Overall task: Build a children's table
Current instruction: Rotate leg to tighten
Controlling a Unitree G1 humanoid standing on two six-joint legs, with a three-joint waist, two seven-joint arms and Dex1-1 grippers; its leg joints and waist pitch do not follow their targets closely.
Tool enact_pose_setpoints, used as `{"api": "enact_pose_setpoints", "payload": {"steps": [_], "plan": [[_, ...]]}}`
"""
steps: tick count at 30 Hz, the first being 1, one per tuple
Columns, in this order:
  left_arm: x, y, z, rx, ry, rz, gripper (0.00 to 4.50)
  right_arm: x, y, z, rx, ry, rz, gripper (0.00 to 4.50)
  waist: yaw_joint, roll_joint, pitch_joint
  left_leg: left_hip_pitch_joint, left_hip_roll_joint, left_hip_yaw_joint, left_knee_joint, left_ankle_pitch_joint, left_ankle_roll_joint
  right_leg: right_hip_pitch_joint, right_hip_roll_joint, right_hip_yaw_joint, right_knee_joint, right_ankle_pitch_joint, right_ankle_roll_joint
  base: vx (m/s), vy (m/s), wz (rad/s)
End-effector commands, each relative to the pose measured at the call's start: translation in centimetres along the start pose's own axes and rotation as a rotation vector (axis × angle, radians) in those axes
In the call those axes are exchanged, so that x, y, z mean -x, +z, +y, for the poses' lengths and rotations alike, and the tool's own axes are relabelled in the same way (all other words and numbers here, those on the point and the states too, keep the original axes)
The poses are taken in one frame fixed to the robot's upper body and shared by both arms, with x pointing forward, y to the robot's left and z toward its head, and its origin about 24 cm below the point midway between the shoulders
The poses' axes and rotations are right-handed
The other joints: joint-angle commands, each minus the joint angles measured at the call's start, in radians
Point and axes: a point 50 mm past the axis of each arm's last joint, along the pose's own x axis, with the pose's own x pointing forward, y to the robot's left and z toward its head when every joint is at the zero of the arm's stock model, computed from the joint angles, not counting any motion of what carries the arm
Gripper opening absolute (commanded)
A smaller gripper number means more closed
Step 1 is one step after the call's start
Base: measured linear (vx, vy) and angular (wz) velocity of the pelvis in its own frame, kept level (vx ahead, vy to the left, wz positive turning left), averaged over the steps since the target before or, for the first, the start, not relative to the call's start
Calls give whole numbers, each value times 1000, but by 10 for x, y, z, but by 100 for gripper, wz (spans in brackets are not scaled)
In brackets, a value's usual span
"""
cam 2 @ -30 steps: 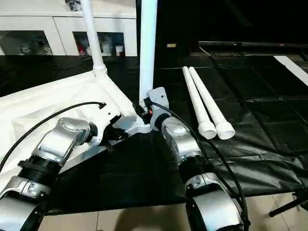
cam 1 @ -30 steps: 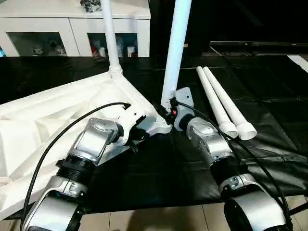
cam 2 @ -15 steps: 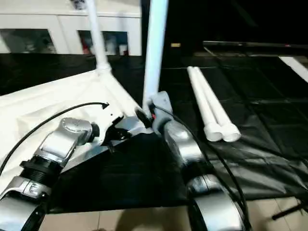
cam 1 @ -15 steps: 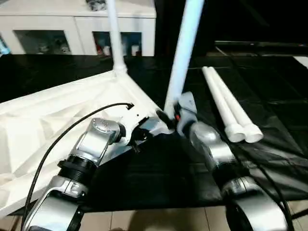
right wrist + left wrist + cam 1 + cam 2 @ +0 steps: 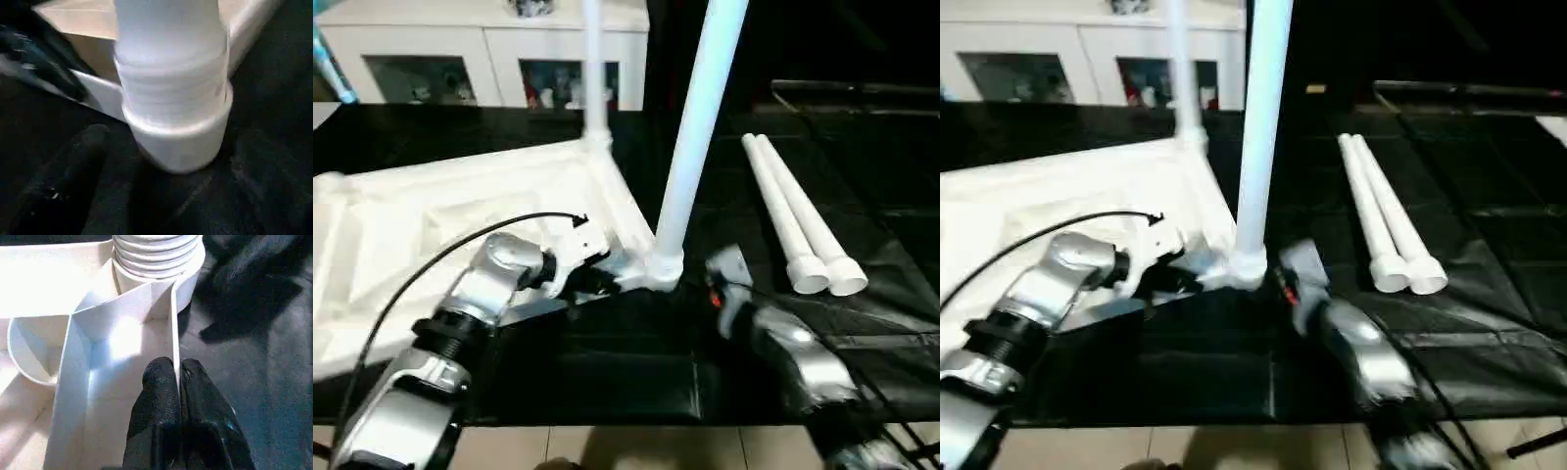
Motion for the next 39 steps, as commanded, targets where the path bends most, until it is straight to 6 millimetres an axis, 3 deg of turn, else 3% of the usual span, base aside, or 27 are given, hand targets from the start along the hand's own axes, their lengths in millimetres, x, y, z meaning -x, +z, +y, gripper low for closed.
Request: {"api": "enact_pose_setpoints", "payload": {"steps": [1, 7, 17, 25, 28, 30, 39], "plan": [[-2, 4, -3, -74, -101, 19, 0, 10, 11, 1, 49, 89, 0, 444, 0, 6, -64, 20, 95, -41, -69, -161, 51, 45, -110, 64, -63, -77, -234, 0, 0, 0], [2, 4, -6, -116, -204, 32, 0, 21, 26, -2, 120, 187, 39, 444, 16, 4, -67, 21, 96, -39, -63, -142, 57, 43, -113, 62, -60, -74, -245, 0, 0, 0], [-1, 7, -13, -207, -352, 58, 0, -3, 33, 8, 176, 331, 69, 444, 21, 6, -68, 23, 97, -40, -62, -158, 36, 41, -114, 61, -56, -75, -263, 0, 0, 0], [-1, 7, -13, -215, -363, 68, 0, -5, 31, 8, 145, 383, 93, 372, 27, 5, -68, 23, 97, -40, -61, -171, 25, 41, -116, 62, -55, -99, -258, 0, 0, 0], [-1, 6, -12, -219, -365, 72, 0, -3, 32, 7, 135, 400, 101, 359, 30, 7, -71, 24, 96, -40, -59, -151, 32, 41, -114, 61, -52, -73, -257, 0, 0, 0], [-1, 6, -12, -220, -366, 75, 0, -2, 31, 6, 126, 410, 109, 326, 33, 6, -72, 24, 96, -39, -58, -144, 35, 41, -114, 61, -50, -54, -261, 0, 0, 0], [-2, 2, -10, -203, -353, 80, 0, -1, 27, 7, 99, 430, 124, 281, 38, 7, -73, 24, 97, -40, -57, -150, 30, 42, -115, 60, -50, -63, -259, 0, 0, 0]]}}
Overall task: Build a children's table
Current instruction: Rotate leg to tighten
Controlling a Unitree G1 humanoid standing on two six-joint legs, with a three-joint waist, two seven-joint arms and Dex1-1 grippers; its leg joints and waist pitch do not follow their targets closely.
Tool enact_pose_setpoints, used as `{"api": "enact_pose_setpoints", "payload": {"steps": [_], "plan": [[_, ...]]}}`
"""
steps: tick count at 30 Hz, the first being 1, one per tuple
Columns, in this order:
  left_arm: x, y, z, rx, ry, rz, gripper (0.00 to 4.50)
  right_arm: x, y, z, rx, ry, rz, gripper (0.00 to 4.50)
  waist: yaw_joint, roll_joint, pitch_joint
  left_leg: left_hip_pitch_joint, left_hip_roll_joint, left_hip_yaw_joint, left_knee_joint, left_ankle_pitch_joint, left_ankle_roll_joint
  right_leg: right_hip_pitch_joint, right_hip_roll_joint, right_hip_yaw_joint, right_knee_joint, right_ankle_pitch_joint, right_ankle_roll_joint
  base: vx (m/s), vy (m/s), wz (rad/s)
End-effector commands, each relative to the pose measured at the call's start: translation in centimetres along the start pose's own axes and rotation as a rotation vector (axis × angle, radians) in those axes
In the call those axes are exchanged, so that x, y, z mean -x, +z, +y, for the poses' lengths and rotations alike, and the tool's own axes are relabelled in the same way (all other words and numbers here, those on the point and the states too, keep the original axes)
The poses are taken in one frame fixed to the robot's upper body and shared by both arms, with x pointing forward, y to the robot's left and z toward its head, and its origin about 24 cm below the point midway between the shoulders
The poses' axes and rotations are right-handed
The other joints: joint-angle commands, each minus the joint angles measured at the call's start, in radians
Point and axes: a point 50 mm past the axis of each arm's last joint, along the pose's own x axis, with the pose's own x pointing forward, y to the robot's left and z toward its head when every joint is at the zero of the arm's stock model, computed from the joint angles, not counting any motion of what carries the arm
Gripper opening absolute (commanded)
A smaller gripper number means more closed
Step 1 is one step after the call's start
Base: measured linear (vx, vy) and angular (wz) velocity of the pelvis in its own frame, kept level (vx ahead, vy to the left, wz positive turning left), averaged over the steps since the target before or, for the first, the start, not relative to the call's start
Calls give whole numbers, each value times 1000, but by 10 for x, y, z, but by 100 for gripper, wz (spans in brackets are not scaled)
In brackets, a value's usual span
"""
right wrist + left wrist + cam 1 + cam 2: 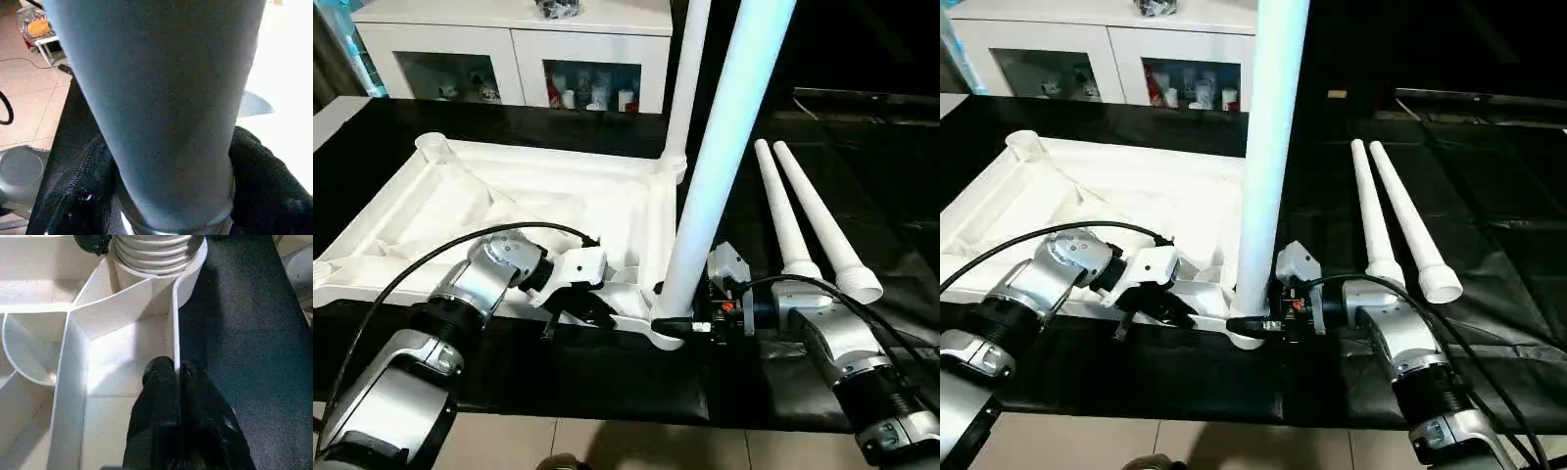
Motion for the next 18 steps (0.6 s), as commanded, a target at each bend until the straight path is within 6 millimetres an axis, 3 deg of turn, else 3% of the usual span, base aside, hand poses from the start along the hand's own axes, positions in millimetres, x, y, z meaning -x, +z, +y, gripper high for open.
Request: {"api": "enact_pose_setpoints", "payload": {"steps": [1, 12, 14, 18], "plan": [[-3, 2, -1, -18, -63, 34, 0, 3, -2, -2, -25, -4, 12, 278, -7, 8, -73, 23, 95, -40, -66, -148, 29, 42, -114, 60, -59, -60, -260, 0, 0, 0], [-3, 0, 6, 83, 44, -21, 0, -4, -9, 5, -106, -40, -32, 275, -7, 3, -68, 26, 96, -41, -70, -174, 15, 40, -115, 62, -67, -137, -245, 0, 0, 0], [-3, 2, 11, 120, 100, -49, 0, -8, -11, 3, -114, -95, -27, 275, -7, 4, -66, 26, 94, -41, -71, -185, 11, 39, -116, 63, -71, -161, -240, 0, 0, 0], [-7, 13, 31, 239, 346, -132, 0, -24, -20, -12, -157, -398, -8, 275, -25, 1, -62, 31, 91, -49, -77, -243, -36, 33, -123, 65, -85, -301, -214, 0, 0, 0]]}}
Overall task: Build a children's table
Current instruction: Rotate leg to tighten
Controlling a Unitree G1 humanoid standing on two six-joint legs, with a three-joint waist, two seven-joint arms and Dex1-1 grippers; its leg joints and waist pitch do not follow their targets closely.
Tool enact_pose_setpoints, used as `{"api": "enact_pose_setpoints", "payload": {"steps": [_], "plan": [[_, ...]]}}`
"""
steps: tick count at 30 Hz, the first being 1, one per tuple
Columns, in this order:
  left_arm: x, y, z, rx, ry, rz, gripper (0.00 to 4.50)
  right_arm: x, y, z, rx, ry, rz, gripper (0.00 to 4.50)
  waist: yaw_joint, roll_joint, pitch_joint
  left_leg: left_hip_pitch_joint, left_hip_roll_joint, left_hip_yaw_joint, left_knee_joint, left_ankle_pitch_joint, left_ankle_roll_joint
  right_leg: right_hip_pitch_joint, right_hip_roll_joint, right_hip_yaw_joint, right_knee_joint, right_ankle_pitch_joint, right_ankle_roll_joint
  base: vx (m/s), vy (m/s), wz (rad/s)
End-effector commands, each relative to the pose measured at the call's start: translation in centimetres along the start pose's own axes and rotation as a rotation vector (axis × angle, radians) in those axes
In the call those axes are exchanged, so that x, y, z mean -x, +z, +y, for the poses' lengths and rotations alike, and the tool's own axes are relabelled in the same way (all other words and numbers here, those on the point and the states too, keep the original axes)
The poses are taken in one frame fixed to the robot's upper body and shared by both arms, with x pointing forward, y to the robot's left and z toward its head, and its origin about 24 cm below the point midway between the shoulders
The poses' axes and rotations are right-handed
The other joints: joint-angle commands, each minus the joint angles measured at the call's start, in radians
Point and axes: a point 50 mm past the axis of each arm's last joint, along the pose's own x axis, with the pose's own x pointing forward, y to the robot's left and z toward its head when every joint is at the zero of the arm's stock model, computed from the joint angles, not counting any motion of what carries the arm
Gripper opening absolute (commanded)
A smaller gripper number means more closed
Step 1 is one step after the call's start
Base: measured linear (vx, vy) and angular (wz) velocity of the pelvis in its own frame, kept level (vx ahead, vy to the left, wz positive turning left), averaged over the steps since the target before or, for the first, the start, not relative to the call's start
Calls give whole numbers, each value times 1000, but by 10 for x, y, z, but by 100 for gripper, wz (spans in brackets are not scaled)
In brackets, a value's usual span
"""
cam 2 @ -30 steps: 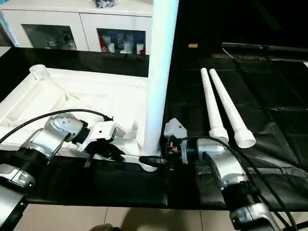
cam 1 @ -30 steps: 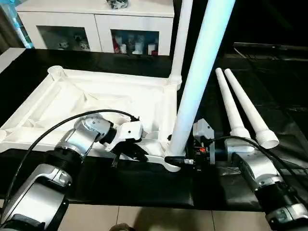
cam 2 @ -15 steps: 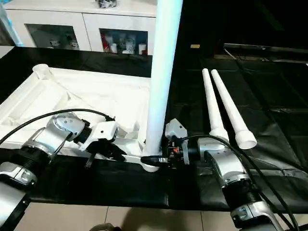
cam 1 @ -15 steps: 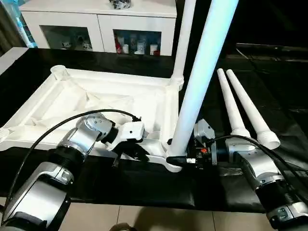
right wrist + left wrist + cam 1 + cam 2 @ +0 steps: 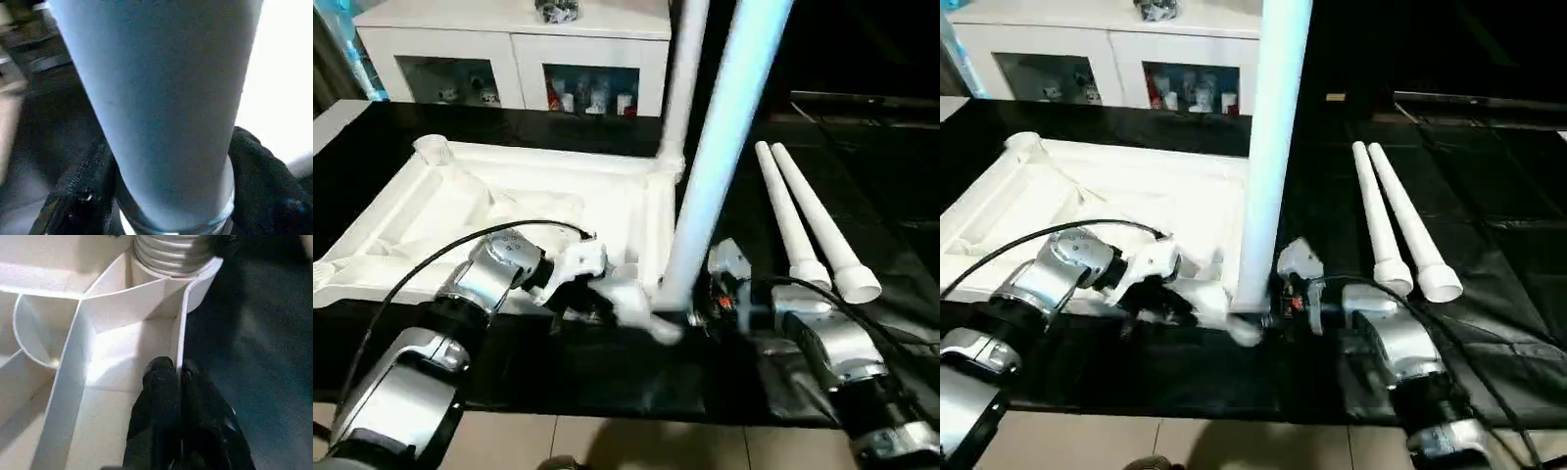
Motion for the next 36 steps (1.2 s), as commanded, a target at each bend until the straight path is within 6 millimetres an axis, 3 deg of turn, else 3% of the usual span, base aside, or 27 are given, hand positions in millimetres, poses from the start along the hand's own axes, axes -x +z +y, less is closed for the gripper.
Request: {"api": "enact_pose_setpoints", "payload": {"steps": [1, 4, 7, 10, 12, 13, 14, 16, 20, 21, 24, 25, 26, 30, 32, 35, 36], "plan": [[-5, 22, 15, 69, 195, -96, 0, -16, -16, -1, -78, -153, 61, 275, -13, -4, -61, 23, 89, -49, -81, -247, -35, 29, -122, 64, -87, -309, -208, 0, 0, 0], [-10, 30, 19, 121, 271, -116, 0, -26, -17, -4, -138, -270, 45, 275, -27, -4, -62, 18, 86, -50, -80, -226, -30, 34, -121, 63, -88, -293, -207, 0, 0, 0], [-17, 48, 24, 211, 385, -190, 0, -47, -13, -8, -233, -434, 38, 275, -44, 1, -66, 14, 83, -46, -75, -185, -7, 35, -115, 64, -81, -198, -230, 0, 0, 0], [-19, 52, 24, 220, 407, -202, 0, -54, -10, -8, -241, -467, 42, 275, -44, 3, -67, 12, 80, -43, -71, -157, 6, 38, -114, 64, -81, -156, -237, 0, 0, 0], [-24, 57, 21, 217, 425, -204, 0, -64, -4, -6, -236, -479, 50, 275, -46, 3, -72, 10, 82, -43, -69, -108, 27, 41, -109, 62, -69, -64, -248, 0, 0, 0], [-25, 58, 21, 211, 431, -201, 0, -66, -3, -5, -238, -478, 46, 275, -49, -9, -71, 10, 82, -41, -70, -107, 34, 41, -108, 62, -70, -58, -250, 0, 0, 0], [-25, 58, 21, 210, 435, -198, 0, -68, -2, -4, -237, -471, 44, 275, -47, -5, -71, 10, 82, -41, -69, -105, 38, 42, -110, 62, -68, -56, -253, 0, 0, 0], [-25, 57, 21, 211, 444, -188, 0, -71, -1, -3, -233, -470, 41, 330, -47, -2, -69, 9, 81, -40, -68, -107, 46, 41, -111, 62, -72, -65, -251, 0, 0, 0], [-25, 53, 21, 205, 445, -172, 0, -72, 0, -2, -241, -470, 30, 366, -51, 1, -65, 12, 82, -42, -73, -161, 28, 40, -111, 63, -81, -140, -236, 0, 0, 0], [-22, 51, 20, 177, 434, -165, 0, -71, 1, -3, -239, -468, 18, 387, -58, 7, -63, 11, 83, -45, -76, -183, 17, 40, -111, 63, -84, -166, -230, 0, 0, 0], [-18, 45, 20, 160, 414, -146, 0, -67, 2, -5, -221, -469, 4, 398, -66, 7, -66, 12, 83, -44, -75, -171, 18, 41, -110, 64, -78, -120, -238, 0, 0, 0], [-17, 43, 19, 143, 404, -143, 0, -65, 1, -5, -213, -466, 1, 423, -66, 8, -66, 11, 83, -45, -75, -164, 20, 41, -110, 63, -77, -110, -240, 0, 0, 0], [-15, 39, 19, 143, 387, -134, 0, -59, 1, -7, -200, -461, -7, 423, -67, 2, -66, 9, 82, -43, -74, -160, 25, 42, -109, 64, -77, -101, -241, 0, 0, 0], [-9, 30, 16, 111, 328, -116, 0, -44, 0, -9, -165, -411, -31, 443, -62, 5, -69, 7, 83, -42, -70, -124, 53, 44, -110, 64, -69, -39, -251, 0, 0, 0], [-5, 25, 14, 93, 293, -102, 0, -35, 0, -9, -148, -367, -49, 443, -59, 13, -69, 8, 84, -42, -70, -132, 55, 43, -110, 63, -70, -39, -251, 0, 0, 0], [2, 16, 10, 58, 213, -74, 0, -16, 1, -10, -107, -281, -65, 443, -54, 5, -67, 8, 86, -42, -72, -150, 55, 43, -109, 63, -72, -51, -248, 0, 0, 0], [4, 14, 8, 29, 176, -70, 0, -8, 0, -11, -86, -251, -56, 443, -50, 8, -67, 10, 87, -43, -72, -157, 52, 44, -110, 62, -73, -67, -249, 0, 0, 0]]}}
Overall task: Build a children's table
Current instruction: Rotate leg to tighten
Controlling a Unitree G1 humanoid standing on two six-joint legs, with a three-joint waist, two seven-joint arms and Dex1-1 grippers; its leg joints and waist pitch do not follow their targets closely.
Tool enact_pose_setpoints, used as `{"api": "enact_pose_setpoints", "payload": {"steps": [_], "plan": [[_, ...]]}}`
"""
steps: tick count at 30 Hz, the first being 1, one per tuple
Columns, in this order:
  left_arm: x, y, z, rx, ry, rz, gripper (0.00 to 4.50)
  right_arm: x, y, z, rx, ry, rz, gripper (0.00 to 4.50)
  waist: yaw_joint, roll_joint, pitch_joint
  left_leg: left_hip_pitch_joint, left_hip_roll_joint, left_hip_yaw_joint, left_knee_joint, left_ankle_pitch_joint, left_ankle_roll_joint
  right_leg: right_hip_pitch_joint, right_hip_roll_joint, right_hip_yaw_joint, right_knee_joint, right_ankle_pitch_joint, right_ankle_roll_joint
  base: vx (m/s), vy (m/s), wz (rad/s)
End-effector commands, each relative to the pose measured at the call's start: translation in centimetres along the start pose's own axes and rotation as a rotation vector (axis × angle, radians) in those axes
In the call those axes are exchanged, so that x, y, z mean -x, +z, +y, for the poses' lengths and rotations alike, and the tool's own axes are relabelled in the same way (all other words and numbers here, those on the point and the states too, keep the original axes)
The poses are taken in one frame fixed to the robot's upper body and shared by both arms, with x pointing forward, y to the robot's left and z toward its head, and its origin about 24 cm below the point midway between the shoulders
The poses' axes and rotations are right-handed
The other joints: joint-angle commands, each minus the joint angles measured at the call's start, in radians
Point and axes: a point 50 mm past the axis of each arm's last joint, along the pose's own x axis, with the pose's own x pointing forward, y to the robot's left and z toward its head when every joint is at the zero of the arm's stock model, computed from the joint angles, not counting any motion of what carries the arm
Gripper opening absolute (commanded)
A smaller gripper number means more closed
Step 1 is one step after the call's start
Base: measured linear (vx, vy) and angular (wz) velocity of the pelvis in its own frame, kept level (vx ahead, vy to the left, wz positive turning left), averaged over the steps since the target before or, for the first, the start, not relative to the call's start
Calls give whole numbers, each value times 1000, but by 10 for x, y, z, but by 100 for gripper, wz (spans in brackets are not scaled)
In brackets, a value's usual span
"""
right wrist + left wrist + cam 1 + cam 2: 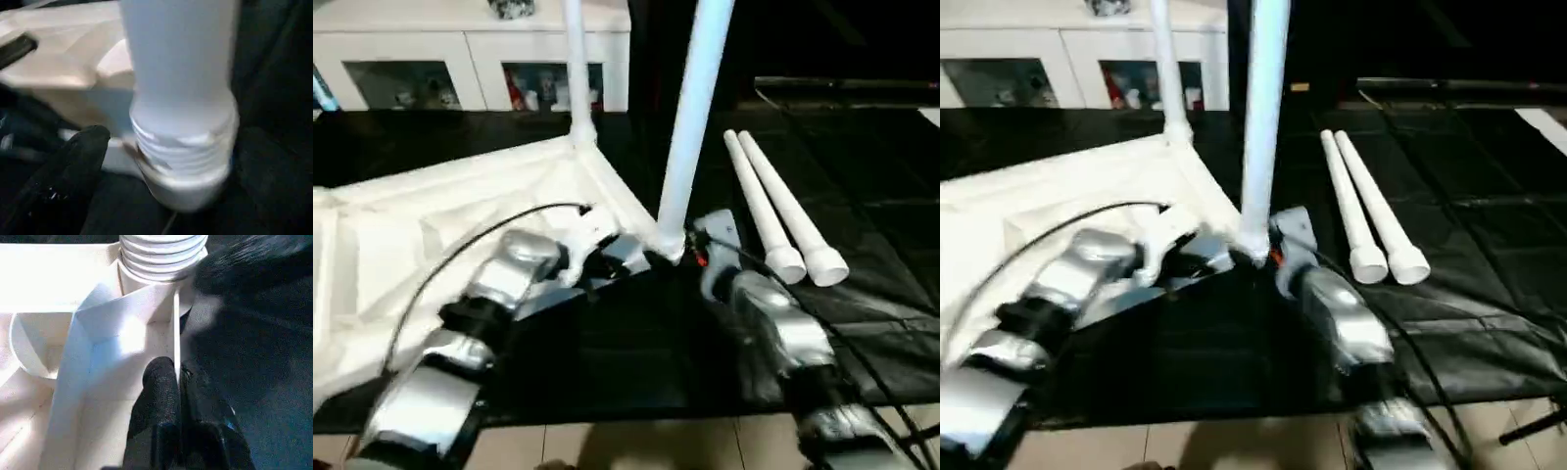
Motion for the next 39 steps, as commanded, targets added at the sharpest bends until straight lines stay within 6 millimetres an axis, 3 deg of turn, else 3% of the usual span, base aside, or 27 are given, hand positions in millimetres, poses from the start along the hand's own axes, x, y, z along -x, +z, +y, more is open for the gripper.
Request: {"api": "enact_pose_setpoints", "payload": {"steps": [1, 5, 9, 18, 19, 23, 24, 30, 39], "plan": [[1, 10, -4, -73, -64, -30, 0, 4, 1, 1, 10, 51, 6, 443, 9, 8, -67, 19, 85, -41, -67, -162, 46, 50, -112, 64, -71, -85, -251, 0, 0, 0], [9, 4, -6, -126, -164, -8, 0, 21, 4, -6, 79, 166, 32, 443, 24, 7, -67, 23, 87, -38, -66, -171, 36, 46, -113, 64, -70, -112, -245, 0, 0, 0], [17, -4, -13, -197, -317, 43, 0, 39, 12, -8, 171, 362, 100, 443, 43, 4, -68, 20, 89, -38, -63, -151, 51, 47, -113, 63, -67, -100, -237, 0, 0, 0], [17, -4, -25, -269, -474, 83, 0, 35, 16, -5, 236, 508, 151, 443, 56, 3, -69, 23, 91, -38, -63, -164, 38, 43, -115, 61, -66, -135, -247, 0, 0, 0], [16, -4, -26, -279, -488, 90, 0, 33, 16, -4, 231, 529, 151, 415, 58, 1, -69, 23, 91, -37, -63, -161, 40, 43, -114, 62, -67, -129, -244, 0, 0, 0], [12, -4, -30, -302, -515, 98, 0, 28, 15, 2, 218, 602, 171, 407, 65, 1, -72, 22, 90, -38, -60, -138, 49, 44, -114, 60, -61, -106, -247, 0, 0, 0], [12, -4, -30, -302, -516, 98, 0, 28, 15, 3, 219, 603, 171, 376, 66, 1, -72, 23, 91, -38, -61, -135, 50, 43, -113, 60, -61, -100, -246, 0, 0, 0], [12, -4, -31, -311, -530, 99, 0, 25, 13, 6, 213, 642, 181, 324, 70, -1, -72, 22, 90, -38, -61, -143, 45, 43, -115, 60, -63, -125, -240, 0, 0, 0], [13, -6, -30, -310, -522, 106, 0, 25, 12, 6, 211, 670, 181, 283, 69, 1, -74, 22, 89, -38, -60, -134, 45, 44, -114, 59, -61, -112, -239, 0, 0, 0]]}}
